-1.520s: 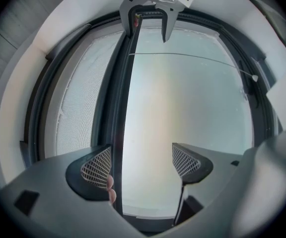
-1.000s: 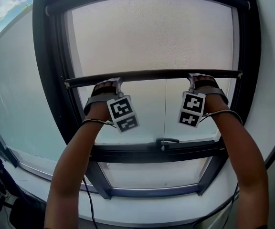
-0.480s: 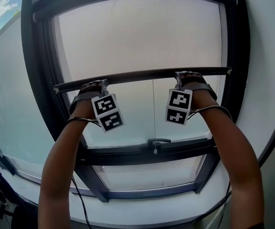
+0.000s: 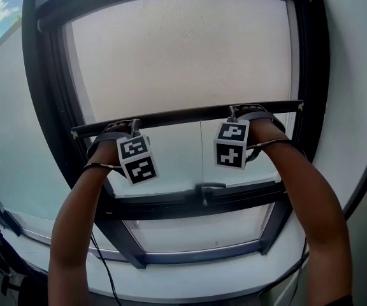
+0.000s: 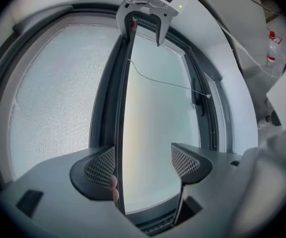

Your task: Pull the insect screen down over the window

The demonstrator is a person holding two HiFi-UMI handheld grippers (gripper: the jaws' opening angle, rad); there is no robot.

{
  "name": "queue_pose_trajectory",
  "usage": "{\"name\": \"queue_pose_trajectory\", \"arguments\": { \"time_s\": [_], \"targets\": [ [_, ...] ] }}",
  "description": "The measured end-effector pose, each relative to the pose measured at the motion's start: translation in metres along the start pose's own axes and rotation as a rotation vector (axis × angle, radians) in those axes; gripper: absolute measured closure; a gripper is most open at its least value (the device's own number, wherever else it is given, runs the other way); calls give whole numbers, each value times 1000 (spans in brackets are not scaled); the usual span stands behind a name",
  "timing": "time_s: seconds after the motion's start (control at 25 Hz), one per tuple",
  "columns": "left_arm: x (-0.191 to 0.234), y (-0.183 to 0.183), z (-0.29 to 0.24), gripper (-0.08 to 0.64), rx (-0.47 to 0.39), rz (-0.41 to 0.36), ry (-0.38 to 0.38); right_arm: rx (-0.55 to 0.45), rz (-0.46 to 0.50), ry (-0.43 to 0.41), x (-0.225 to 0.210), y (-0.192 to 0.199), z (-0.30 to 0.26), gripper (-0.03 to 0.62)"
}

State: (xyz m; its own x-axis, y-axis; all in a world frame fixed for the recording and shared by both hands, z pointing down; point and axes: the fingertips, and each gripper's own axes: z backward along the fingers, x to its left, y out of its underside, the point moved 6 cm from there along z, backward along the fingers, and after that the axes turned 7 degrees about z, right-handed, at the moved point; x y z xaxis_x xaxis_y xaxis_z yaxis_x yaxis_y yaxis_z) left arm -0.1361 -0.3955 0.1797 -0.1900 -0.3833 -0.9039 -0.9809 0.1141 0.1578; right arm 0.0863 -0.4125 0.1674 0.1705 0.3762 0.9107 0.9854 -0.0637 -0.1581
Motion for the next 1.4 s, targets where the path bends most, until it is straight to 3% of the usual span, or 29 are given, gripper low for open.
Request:
{"name": "queue_pose_trajectory", "arguments": {
  "time_s": [0.28,0.44,0.8,1.04,1.4],
  "targets": [
    [-37,5,-20,202,1,11,66,23,33,-93,36,-6,-17,252],
    [-60,8,-30,202,6,6,55,-8,18,-96,59,-9,-26,252],
    [-69,11,-33,202,-6,14,29,4,18,-87,67,-12,-31,252],
    [-102,15,-47,202,0,10,86,2,32,-134,100,-15,-42,252],
    [-128,19,-58,202,2,20,71,-7,17,-122,128,-21,-54,252]
  ]
}}
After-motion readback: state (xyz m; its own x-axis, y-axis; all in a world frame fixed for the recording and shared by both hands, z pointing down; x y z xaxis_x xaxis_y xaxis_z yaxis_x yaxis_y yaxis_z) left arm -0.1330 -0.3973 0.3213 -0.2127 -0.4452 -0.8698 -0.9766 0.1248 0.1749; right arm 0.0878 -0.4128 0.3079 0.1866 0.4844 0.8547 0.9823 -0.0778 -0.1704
